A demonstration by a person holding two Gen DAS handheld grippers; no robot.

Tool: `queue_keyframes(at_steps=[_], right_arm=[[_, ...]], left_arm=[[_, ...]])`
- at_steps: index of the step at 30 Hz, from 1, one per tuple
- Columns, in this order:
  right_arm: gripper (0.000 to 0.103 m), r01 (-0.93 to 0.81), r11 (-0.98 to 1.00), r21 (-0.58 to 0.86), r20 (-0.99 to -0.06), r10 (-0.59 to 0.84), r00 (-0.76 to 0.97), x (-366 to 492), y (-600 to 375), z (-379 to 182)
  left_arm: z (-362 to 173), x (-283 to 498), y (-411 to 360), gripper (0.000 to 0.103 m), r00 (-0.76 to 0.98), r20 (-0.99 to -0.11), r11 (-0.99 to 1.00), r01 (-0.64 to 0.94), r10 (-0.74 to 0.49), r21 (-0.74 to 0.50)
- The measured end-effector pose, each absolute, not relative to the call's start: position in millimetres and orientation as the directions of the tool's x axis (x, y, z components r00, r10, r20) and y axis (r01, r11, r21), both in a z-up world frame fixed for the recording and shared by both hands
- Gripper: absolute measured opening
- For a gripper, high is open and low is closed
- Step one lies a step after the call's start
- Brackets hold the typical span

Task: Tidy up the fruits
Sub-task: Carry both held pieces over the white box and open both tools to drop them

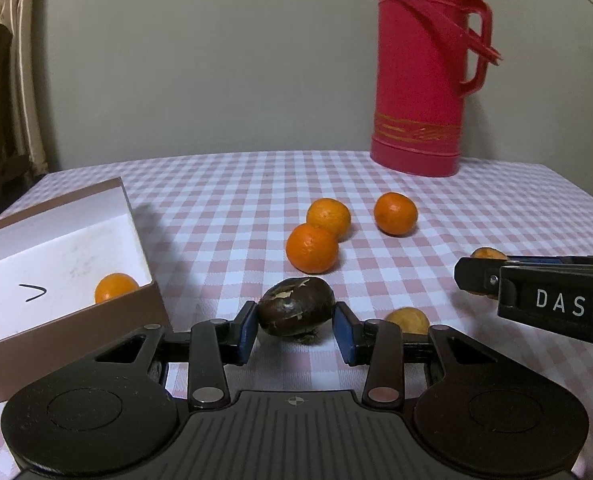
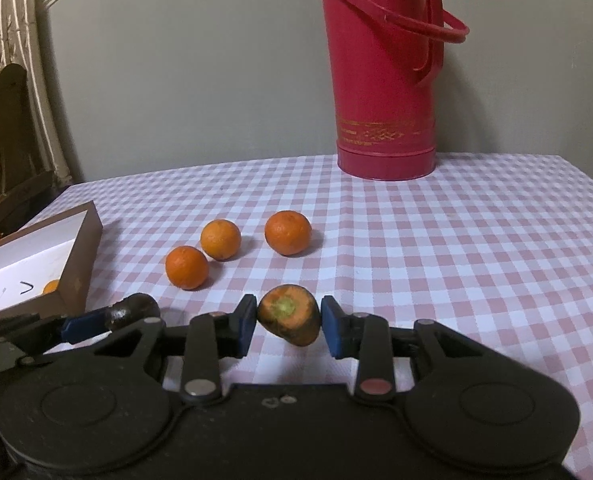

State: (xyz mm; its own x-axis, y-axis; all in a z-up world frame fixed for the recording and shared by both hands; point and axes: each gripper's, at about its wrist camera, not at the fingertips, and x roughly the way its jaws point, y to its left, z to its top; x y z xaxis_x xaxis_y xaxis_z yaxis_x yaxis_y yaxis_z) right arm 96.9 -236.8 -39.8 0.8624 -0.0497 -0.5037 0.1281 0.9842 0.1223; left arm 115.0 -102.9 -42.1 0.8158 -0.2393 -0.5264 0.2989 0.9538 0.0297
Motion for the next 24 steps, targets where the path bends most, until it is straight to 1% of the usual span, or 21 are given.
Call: queue_keyframes(at_steps=[11, 18, 24], right_arm=[[0.027, 0.057, 0.994, 0.098, -0.497, -0.001, 0.868, 69.0, -224.7, -34.3], [0.027, -0.029, 0.994, 0.109, -0.445, 0.075, 0.893, 58.2, -202.9, -23.2], [0.027, -0.105, 0.987, 0.122, -0.381, 0.144, 0.913, 58.2, -177.4, -14.1]], left_arm=[[-29.8, 83.6, -77.0, 0.041, 0.818, -0.506, 0.940, 0.338, -0.272, 0.041], [-18.6, 64.0, -52.3, 0.041, 0.845, -0.465, 0.946, 0.320, -0.264, 0.043], [-6.0, 56.7, -20.7, 0.041, 0.884, -0.415, 0.969, 0.248, -0.216, 0.023]])
